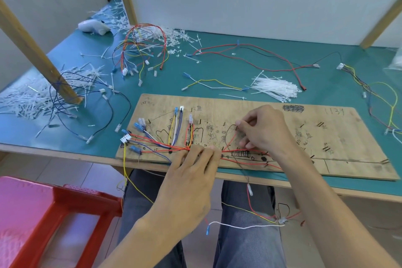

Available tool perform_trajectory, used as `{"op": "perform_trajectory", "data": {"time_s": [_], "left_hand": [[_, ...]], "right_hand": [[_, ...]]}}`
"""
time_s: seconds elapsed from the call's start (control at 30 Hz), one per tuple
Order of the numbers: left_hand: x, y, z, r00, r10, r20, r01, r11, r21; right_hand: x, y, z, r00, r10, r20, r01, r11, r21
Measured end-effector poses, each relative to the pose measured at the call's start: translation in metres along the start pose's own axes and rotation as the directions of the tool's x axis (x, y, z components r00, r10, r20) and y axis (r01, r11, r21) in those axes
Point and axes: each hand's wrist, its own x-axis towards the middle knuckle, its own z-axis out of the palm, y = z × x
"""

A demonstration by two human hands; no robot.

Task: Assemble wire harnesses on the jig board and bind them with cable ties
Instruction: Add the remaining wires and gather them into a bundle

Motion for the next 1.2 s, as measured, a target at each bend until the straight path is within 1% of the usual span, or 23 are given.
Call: {"op": "perform_trajectory", "data": {"time_s": [0.1, 0.13, 0.2, 0.27, 0.33, 0.43, 0.47, 0.53, 0.6, 0.67, 0.7, 0.8, 0.87, 0.9, 0.97, 1.03, 1.1, 1.17, 1.2], "left_hand": [[0.005, 0.012, -0.012, 0.993, -0.087, -0.073, 0.081, 0.993, -0.088], [0.007, 0.017, -0.016, 0.992, -0.084, -0.098, 0.073, 0.991, -0.114], [0.007, 0.031, -0.015, 0.989, 0.011, -0.147, -0.033, 0.988, -0.148], [0.003, 0.046, -0.009, 0.983, 0.138, -0.123, -0.153, 0.981, -0.121], [-0.002, 0.053, -0.001, 0.978, 0.187, -0.089, -0.194, 0.978, -0.077], [-0.006, 0.056, 0.009, 0.978, 0.189, -0.091, -0.195, 0.979, -0.057], [-0.008, 0.056, 0.013, 0.978, 0.178, -0.108, -0.187, 0.979, -0.083], [-0.011, 0.057, 0.015, 0.985, 0.108, -0.133, -0.128, 0.98, -0.155], [-0.013, 0.059, 0.015, 0.994, 0.044, -0.098, -0.061, 0.982, -0.181], [-0.013, 0.061, 0.014, 0.999, 0.014, -0.049, -0.022, 0.986, -0.164], [-0.014, 0.062, 0.013, 0.998, 0.016, -0.055, -0.025, 0.986, -0.163], [-0.021, 0.062, 0.015, 0.983, 0.083, -0.163, -0.115, 0.973, -0.199], [-0.029, 0.058, 0.016, 0.971, 0.091, -0.223, -0.15, 0.952, -0.267], [-0.032, 0.053, 0.015, 0.969, 0.073, -0.238, -0.149, 0.935, -0.321], [-0.039, 0.041, 0.013, 0.972, 0.006, -0.236, -0.108, 0.9, -0.422], [-0.045, 0.028, 0.011, 0.978, -0.116, -0.17, 0.009, 0.85, -0.526], [-0.051, 0.017, 0.012, 0.964, -0.261, -0.06, 0.166, 0.759, -0.629], [-0.056, 0.008, 0.014, 0.938, -0.343, 0.038, 0.265, 0.646, -0.716], [-0.056, 0.005, 0.013, 0.927, -0.368, 0.077, 0.296, 0.59, -0.751]], "right_hand": [[-0.003, 0.002, -0.002, 0.998, -0.047, -0.03, 0.047, 0.999, 0.008], [-0.003, 0.002, -0.002, 0.998, -0.054, -0.039, 0.055, 0.998, 0.009], [-0.003, 0.002, -0.003, 0.997, -0.061, -0.049, 0.062, 0.998, 0.016], [-0.003, 0.003, -0.003, 0.997, -0.065, -0.051, 0.066, 0.998, 0.017], [-0.003, 0.003, -0.002, 0.996, -0.071, -0.049, 0.071, 0.997, 0.002], [-0.002, 0.004, -0.002, 0.993, -0.102, -0.062, 0.1, 0.994, -0.031], [-0.001, 0.004, -0.001, 0.991, -0.113, -0.068, 0.111, 0.993, -0.039], [-0.001, 0.004, -0.001, 0.99, -0.12, -0.074, 0.117, 0.992, -0.049], [-0.001, 0.004, -0.001, 0.991, -0.113, -0.074, 0.11, 0.993, -0.042], [0.0, 0.004, 0.0, 0.992, -0.105, -0.071, 0.102, 0.994, -0.041], [0.0, 0.005, 0.0, 0.992, -0.102, -0.068, 0.099, 0.994, -0.045], [0.003, 0.006, 0.001, 0.993, -0.095, -0.066, 0.093, 0.995, -0.044], [0.005, 0.007, 0.003, 0.993, -0.092, -0.069, 0.089, 0.995, -0.038], [0.006, 0.007, 0.003, 0.993, -0.093, -0.07, 0.091, 0.995, -0.03], [0.007, 0.008, 0.004, 0.991, -0.102, -0.081, 0.102, 0.995, -0.008], [0.008, 0.008, 0.005, 0.991, -0.096, -0.089, 0.098, 0.995, 0.012], [0.009, 0.007, 0.006, 0.994, -0.071, -0.078, 0.072, 0.997, 0.018], [0.008, 0.004, 0.007, 0.996, -0.07, -0.059, 0.07, 0.998, 0.002], [0.005, 0.002, 0.007, 0.993, -0.1, -0.065, 0.098, 0.995, -0.036]]}}
